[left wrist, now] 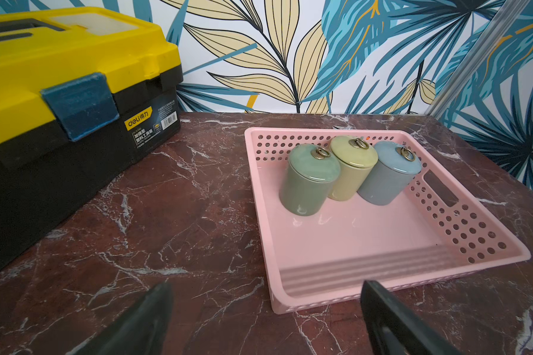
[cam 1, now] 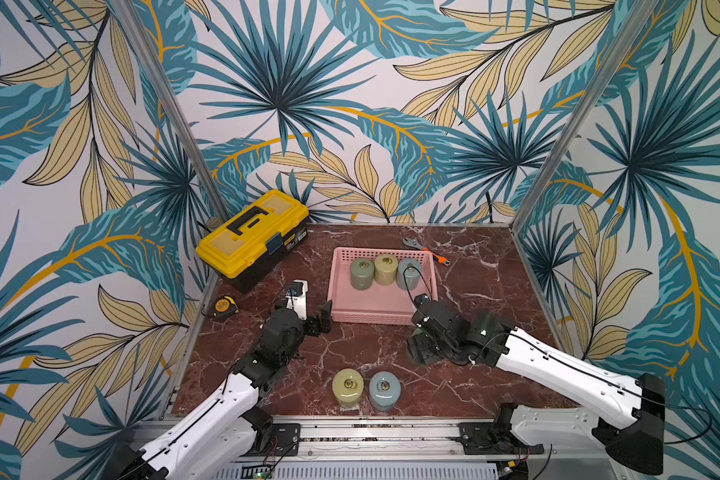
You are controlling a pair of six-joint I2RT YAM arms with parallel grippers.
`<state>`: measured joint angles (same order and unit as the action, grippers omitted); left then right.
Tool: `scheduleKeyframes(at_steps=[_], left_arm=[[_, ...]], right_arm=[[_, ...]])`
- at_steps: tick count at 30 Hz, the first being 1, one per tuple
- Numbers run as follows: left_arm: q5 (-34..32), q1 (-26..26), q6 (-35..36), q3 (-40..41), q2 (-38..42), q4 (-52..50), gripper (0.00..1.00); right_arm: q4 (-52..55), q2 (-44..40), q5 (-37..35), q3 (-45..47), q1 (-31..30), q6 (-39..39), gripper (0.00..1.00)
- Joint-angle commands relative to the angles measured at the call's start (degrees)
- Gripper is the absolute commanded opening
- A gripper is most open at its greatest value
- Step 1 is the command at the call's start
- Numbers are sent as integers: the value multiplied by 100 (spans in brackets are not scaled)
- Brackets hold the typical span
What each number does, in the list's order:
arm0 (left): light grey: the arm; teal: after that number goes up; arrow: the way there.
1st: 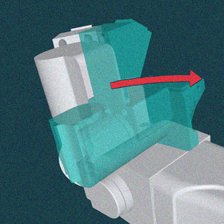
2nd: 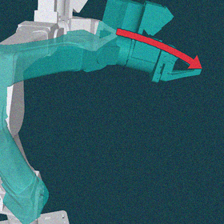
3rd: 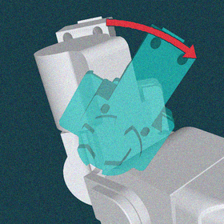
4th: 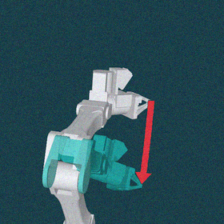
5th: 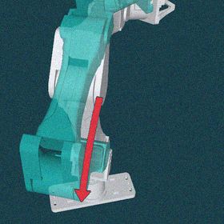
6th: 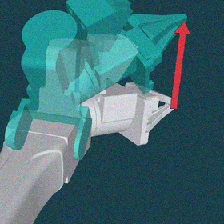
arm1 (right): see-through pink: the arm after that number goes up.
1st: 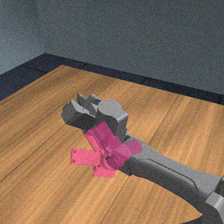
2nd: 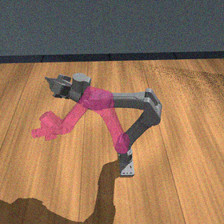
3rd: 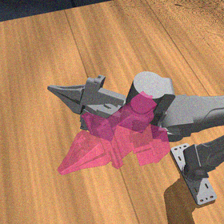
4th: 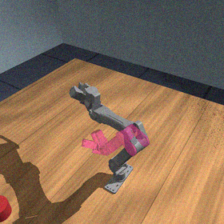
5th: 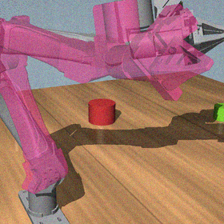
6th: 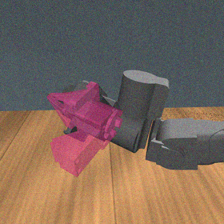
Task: Take the tea canister out of the basket
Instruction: Pick up the tea canister from the basket, then place the tea canister at the center of the board.
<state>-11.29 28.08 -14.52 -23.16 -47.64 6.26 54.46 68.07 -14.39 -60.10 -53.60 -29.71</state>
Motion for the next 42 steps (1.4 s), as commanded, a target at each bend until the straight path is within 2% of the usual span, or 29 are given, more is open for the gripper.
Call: scheduleKeyframes(at_steps=[1, 23, 42], left_arm=[[35, -21, 62, 206, -11, 130, 100], [39, -21, 64, 207, -84, 170, 100], [39, -19, 68, 206, -136, 183, 100]], right_arm=[[-67, -206, -211, 165, -163, -387, 56], [-654, -314, -204, 1372, -1225, -1822, 55], [-1077, -207, -164, 1848, -1520, -2288, 55]])
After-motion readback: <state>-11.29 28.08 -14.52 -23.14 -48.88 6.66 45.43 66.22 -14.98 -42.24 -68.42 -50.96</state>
